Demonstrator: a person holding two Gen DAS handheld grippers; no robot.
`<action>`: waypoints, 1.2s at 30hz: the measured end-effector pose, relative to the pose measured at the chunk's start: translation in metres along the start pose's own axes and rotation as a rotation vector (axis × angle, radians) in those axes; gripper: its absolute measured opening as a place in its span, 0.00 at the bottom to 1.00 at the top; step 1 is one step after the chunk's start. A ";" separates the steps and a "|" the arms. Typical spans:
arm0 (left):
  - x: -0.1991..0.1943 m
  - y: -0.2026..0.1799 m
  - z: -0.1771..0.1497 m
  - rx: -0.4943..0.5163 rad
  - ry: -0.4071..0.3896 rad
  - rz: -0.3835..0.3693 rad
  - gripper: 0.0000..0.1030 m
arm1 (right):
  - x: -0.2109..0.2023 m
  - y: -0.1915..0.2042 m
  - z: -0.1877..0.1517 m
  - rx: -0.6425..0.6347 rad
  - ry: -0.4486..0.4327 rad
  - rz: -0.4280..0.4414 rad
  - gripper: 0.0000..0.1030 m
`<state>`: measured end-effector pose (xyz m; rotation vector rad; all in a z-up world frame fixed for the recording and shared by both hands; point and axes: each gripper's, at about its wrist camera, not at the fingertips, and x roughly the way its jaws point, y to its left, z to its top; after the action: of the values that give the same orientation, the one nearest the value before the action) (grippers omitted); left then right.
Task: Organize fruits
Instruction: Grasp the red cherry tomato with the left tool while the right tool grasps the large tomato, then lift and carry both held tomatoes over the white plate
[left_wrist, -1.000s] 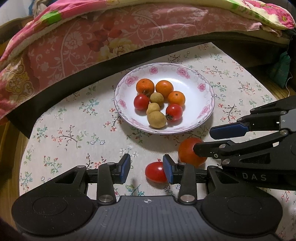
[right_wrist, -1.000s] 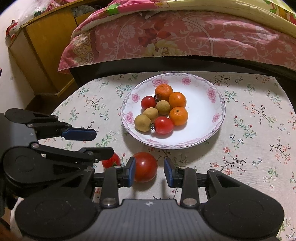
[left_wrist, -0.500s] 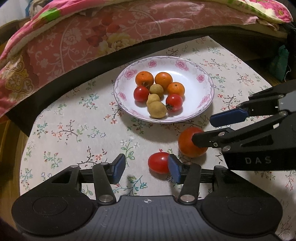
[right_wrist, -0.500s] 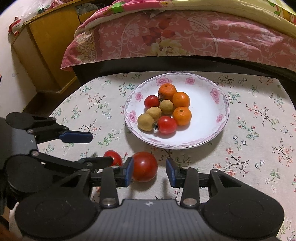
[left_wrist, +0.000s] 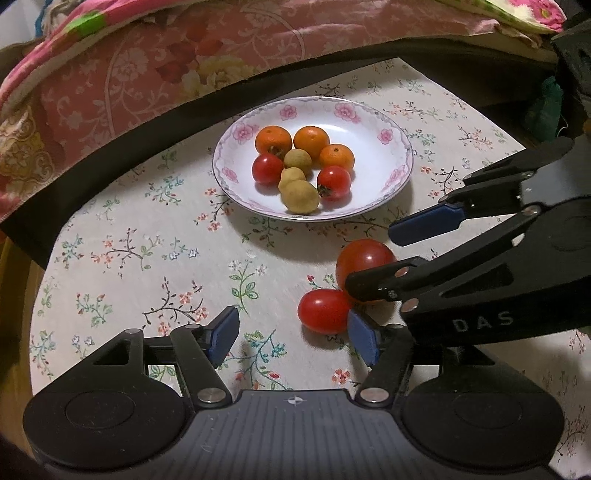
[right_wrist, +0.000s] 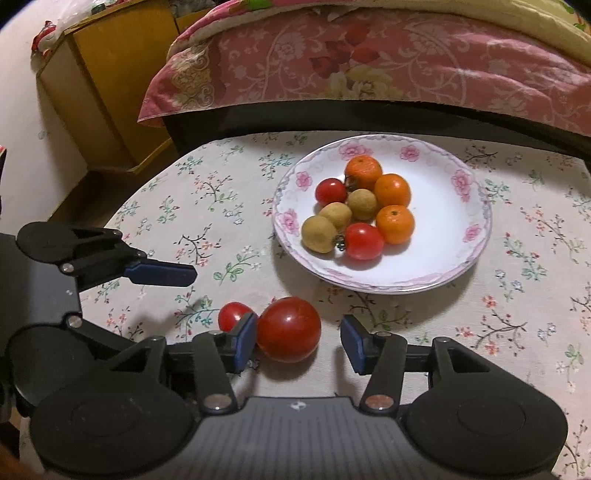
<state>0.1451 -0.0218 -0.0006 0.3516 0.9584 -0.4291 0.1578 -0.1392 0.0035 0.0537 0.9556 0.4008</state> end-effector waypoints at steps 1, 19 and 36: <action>0.000 0.001 -0.001 -0.004 -0.002 -0.001 0.70 | 0.001 0.000 0.000 0.002 0.003 0.004 0.42; 0.007 -0.001 0.000 -0.003 -0.003 -0.060 0.68 | -0.004 -0.010 -0.003 0.058 0.020 0.008 0.33; 0.024 -0.003 0.008 -0.057 -0.008 -0.080 0.50 | -0.010 -0.022 -0.012 0.057 0.025 -0.054 0.33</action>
<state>0.1617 -0.0325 -0.0165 0.2604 0.9770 -0.4753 0.1504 -0.1650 -0.0003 0.0745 0.9914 0.3255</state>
